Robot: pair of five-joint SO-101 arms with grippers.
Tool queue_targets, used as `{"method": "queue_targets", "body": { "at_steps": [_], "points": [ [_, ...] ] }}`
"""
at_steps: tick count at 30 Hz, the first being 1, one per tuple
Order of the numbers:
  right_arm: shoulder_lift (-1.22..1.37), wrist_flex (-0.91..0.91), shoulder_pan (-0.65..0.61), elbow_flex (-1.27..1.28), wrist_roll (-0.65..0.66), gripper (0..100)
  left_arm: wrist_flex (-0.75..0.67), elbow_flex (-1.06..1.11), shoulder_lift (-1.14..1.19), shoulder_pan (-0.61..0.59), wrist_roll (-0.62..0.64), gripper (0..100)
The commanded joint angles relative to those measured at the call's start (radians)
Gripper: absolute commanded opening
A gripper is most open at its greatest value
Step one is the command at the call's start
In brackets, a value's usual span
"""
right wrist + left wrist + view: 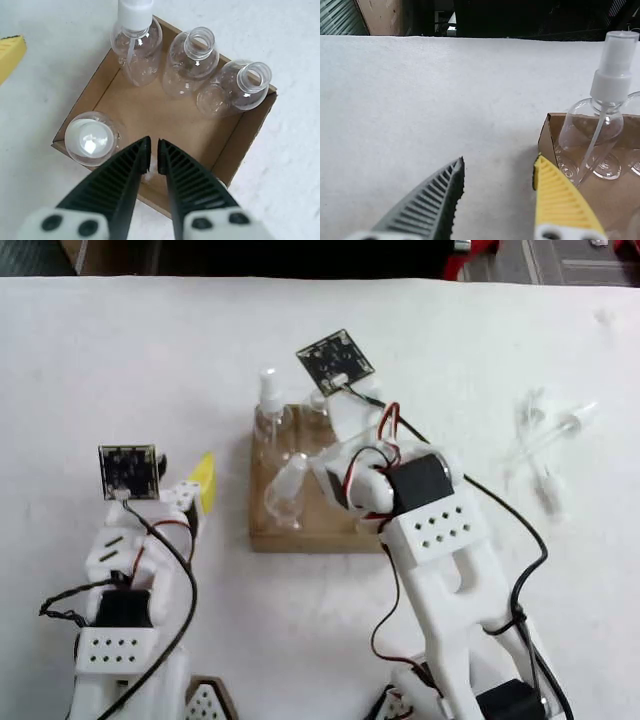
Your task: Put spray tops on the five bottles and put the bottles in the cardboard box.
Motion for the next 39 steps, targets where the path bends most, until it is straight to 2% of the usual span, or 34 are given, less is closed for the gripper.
{"method": "queue_targets", "body": {
  "at_steps": [1,7,18,30,35,39],
  "points": [
    [0.004,-0.008,-0.051,-0.043,0.003,1.6,-0.035,-0.009,-0.019,-0.008,-0.012,21],
    [-0.005,-0.013,-0.099,-0.049,0.003,1.6,-0.035,-0.009,-0.019,-0.008,-0.012,21],
    [-0.013,-0.01,-0.071,-0.063,0.011,1.6,-0.035,-0.006,-0.019,-0.004,-0.012,21],
    [-0.332,-0.008,0.294,-0.166,0.015,1.6,-0.035,-0.005,-0.016,-0.002,-0.012,21],
    [-0.404,0.012,0.424,-0.16,0.107,1.6,-0.031,-0.005,-0.016,-0.004,-0.012,21],
    [-0.426,0.033,0.59,-0.16,0.13,1.6,-0.029,-0.005,-0.015,-0.004,-0.012,21]
  ]
}}
